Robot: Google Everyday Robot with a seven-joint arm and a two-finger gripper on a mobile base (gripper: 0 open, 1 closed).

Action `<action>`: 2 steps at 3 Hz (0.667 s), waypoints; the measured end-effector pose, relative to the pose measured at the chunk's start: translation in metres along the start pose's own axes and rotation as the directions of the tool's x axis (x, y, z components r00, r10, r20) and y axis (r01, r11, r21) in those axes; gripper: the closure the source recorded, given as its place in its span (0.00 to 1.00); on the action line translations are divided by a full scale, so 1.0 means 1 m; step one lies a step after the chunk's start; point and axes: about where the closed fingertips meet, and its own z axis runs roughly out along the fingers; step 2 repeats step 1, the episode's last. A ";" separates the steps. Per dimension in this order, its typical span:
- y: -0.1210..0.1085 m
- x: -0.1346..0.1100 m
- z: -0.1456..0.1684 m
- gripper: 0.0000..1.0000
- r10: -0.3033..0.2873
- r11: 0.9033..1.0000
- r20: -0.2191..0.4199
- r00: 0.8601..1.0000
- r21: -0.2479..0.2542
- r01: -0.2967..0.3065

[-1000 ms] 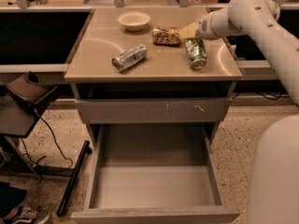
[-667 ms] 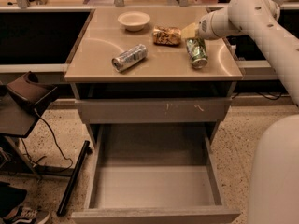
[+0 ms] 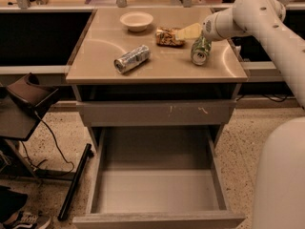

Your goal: Pick green can from middle drawer and place on counter

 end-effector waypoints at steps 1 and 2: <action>0.000 0.000 0.000 0.00 0.000 1.000 0.000 1.000 0.000 0.000; 0.000 0.000 0.000 0.00 0.000 1.000 0.000 1.000 0.000 0.000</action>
Offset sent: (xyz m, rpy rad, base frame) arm 0.0000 0.0000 0.0000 0.0000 0.0000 0.0000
